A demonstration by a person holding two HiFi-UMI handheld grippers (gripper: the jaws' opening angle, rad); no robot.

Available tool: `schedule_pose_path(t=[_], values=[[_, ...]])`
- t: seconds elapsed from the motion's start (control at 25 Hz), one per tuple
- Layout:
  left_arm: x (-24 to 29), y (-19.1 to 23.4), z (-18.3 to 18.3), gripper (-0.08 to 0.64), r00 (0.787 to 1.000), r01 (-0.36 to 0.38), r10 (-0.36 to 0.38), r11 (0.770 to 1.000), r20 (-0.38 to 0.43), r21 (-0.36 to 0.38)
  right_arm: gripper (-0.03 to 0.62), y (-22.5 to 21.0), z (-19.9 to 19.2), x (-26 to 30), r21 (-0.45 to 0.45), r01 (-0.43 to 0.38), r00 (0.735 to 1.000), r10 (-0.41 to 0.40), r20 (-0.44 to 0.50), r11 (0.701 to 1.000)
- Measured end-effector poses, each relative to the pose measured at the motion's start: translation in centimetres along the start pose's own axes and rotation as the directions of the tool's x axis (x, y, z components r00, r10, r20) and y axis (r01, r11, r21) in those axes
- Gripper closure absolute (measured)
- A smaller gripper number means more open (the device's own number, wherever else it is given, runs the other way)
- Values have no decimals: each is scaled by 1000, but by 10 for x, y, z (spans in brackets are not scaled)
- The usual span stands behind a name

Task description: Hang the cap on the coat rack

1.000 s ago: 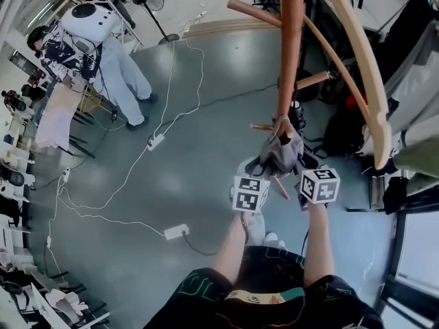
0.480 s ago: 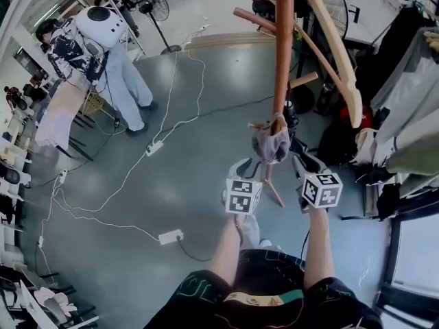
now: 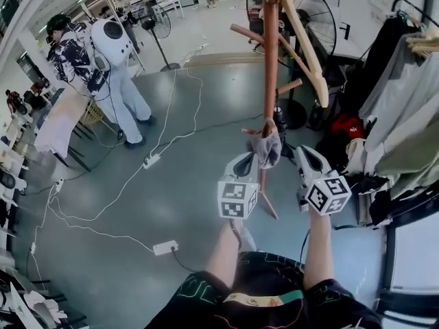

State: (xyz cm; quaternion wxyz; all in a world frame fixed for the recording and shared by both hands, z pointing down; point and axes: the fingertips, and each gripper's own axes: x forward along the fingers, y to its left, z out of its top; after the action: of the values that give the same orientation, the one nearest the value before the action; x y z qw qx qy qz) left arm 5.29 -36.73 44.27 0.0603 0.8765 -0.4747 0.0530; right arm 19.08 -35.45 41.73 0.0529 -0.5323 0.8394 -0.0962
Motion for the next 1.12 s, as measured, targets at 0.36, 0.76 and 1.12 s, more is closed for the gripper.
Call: schedule_pose_path(t=[0.36, 0.76, 1.12], values=[[-9, -4, 76, 551, 981, -25, 22, 1000, 191, 13, 588, -3, 42, -15, -92, 36, 998, -31, 56, 995], [-11, -2, 74, 551, 982, -46, 45, 999, 184, 0, 588, -7, 55, -26, -137, 82, 995, -73, 74, 987], [-11, -3, 72, 551, 984, -51, 48, 999, 174, 12, 588, -7, 55, -25, -163, 97, 994, -86, 74, 982]])
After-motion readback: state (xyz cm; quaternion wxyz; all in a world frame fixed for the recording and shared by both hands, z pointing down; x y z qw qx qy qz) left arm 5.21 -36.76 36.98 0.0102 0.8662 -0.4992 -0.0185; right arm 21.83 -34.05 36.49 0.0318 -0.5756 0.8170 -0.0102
